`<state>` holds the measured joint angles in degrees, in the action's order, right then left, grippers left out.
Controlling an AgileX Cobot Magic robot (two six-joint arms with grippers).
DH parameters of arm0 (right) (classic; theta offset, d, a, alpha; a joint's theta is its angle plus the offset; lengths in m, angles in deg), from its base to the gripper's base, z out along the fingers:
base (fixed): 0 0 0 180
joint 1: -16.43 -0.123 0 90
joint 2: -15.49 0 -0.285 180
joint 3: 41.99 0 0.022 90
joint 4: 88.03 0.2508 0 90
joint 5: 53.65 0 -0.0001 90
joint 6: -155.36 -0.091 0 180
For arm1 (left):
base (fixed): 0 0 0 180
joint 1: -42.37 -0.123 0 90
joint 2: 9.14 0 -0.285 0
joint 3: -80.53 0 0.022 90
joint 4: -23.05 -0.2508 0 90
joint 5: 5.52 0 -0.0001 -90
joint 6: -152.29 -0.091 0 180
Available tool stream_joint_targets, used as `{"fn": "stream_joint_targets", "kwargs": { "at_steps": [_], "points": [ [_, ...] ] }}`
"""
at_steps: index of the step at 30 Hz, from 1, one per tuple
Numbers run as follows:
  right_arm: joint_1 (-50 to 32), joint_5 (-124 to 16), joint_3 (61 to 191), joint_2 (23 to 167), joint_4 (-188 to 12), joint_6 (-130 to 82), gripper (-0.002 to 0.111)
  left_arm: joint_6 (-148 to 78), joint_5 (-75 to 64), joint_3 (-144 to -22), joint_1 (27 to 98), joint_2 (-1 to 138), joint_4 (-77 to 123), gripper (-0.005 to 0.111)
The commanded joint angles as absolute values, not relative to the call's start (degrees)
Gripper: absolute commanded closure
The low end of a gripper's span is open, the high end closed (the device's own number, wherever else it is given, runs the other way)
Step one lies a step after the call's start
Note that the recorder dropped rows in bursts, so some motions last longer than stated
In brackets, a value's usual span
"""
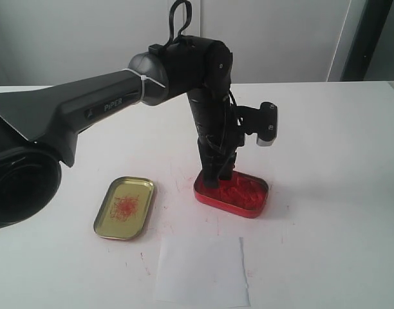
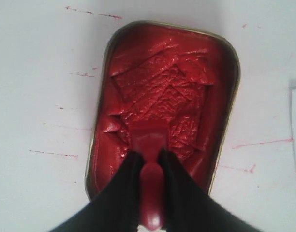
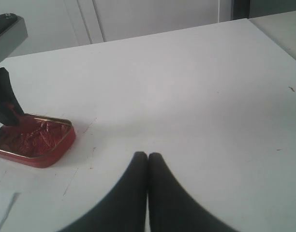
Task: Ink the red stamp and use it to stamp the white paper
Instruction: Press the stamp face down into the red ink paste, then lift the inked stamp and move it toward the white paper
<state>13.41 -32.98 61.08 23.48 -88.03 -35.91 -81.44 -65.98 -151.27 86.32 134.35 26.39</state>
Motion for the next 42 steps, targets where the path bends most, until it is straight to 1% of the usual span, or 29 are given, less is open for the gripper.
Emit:
{"fn": "stream_joint_targets", "kwargs": {
  "at_steps": [1,8,16,28,32,40,42],
  "points": [
    [13.6,-33.6,60.8,23.3,-88.0,-35.9,0.108,-81.2,-66.6,-151.0,86.5,133.3,27.2,0.107],
    [13.6,-33.6,60.8,23.3,-88.0,-35.9,0.108,-79.9,-68.5,-151.0,86.5,132.2,27.2,0.107],
    [13.6,-33.6,60.8,23.3,-88.0,-35.9,0.108,-73.9,-75.5,-151.0,86.5,129.6,26.9,0.107],
    [13.6,-33.6,60.8,23.3,-88.0,-35.9,0.108,-64.7,-75.5,-150.3,86.5,126.5,27.0,0.107],
    [13.6,-33.6,60.8,23.3,-88.0,-35.9,0.108,-63.4,-75.5,-145.6,86.5,123.6,27.0,0.107],
    [13.6,-33.6,60.8,23.3,-88.0,-35.9,0.108,-63.2,-75.5,-129.4,87.4,115.8,27.1,0.107],
    [13.6,-33.6,60.8,23.3,-88.0,-35.9,0.108,-62.4,-72.6,-125.8,88.4,114.2,27.1,0.107]
  ]
}}
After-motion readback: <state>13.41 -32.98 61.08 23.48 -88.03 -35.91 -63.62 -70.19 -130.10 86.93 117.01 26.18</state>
